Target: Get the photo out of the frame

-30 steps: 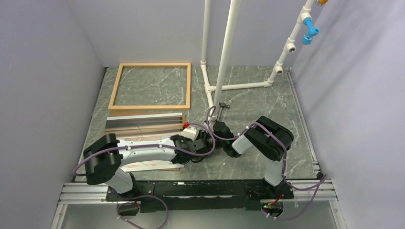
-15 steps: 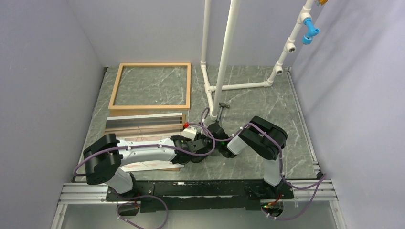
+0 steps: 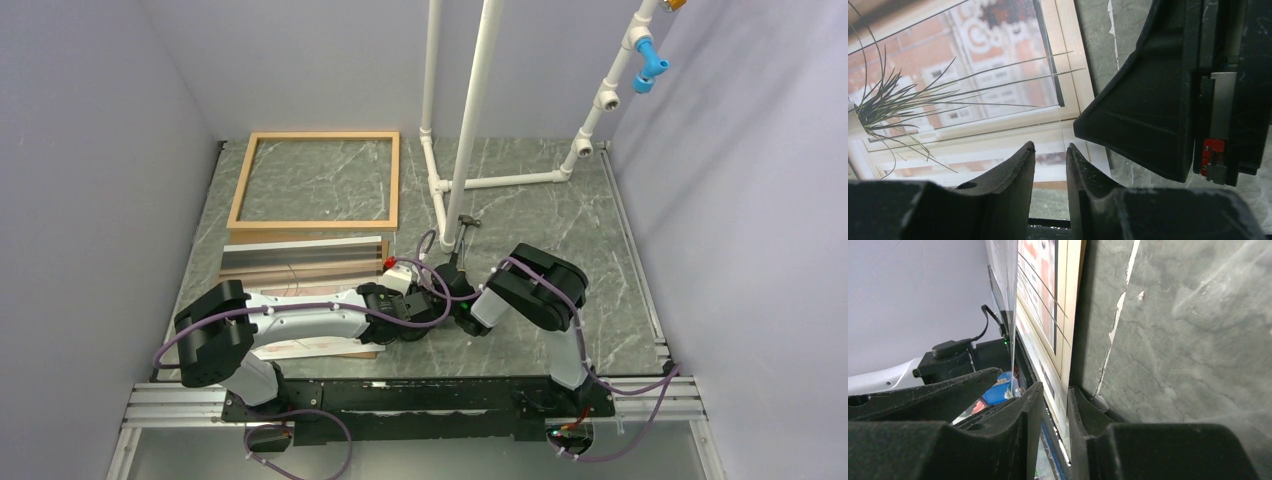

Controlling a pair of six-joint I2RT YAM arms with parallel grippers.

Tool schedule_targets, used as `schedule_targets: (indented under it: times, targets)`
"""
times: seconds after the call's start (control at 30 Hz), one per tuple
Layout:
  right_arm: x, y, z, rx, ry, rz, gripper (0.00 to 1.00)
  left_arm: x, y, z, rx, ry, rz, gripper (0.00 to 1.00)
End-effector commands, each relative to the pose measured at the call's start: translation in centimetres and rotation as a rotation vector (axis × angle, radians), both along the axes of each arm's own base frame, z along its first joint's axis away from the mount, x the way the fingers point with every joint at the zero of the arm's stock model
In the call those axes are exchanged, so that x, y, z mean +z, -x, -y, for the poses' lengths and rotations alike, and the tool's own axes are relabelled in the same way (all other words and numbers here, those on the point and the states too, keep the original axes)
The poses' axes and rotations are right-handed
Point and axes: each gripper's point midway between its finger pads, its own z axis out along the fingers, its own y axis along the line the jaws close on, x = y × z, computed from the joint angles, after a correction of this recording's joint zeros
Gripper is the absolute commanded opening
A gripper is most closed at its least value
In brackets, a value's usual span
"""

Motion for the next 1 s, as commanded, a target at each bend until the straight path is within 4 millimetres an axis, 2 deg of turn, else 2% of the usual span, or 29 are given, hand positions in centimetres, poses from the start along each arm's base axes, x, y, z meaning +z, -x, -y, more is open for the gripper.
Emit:
schedule_targets:
  times: [0.0, 0.3, 0.43, 0.67, 0.77, 0.9, 0.97]
  targets:
    - [-0.3, 0.4, -0.4, 0.005, -0.008, 0.000, 0.25, 1.3, -0.6, 0.4, -0.004, 0.025, 0.046, 0.34]
    - [-0.5, 0.2, -0.5, 0.001, -0.006, 0.022, 0.14, 1.3, -0.5, 0.2, 0.002, 0.025, 0.047, 0.33]
    - [0.1, 0.0, -0.2, -0.014, -0.025, 0.056, 0.00, 1.3, -0.4, 0.1, 0.004, 0.025, 0.047, 0.32]
    - [2.2, 0.1, 1.0, -0.041, -0.055, 0.120, 0.00, 1.3, -0.4, 0.0, 0.006, 0.026, 0.048, 0.32]
    - [1.9, 0.4, 2.1, -0.053, -0.030, 0.123, 0.00, 1.3, -0.3, 0.0, 0.004, 0.026, 0.049, 0.32]
    - [1.1, 0.9, 2.5, -0.048, -0.035, 0.083, 0.00, 1.2, -0.3, 0.1, 0.004, 0.030, 0.049, 0.31]
    - [0.8, 1.0, 2.4, -0.045, -0.045, 0.061, 0.06, 1.2, -0.3, 0.2, 0.004, 0.032, 0.050, 0.31]
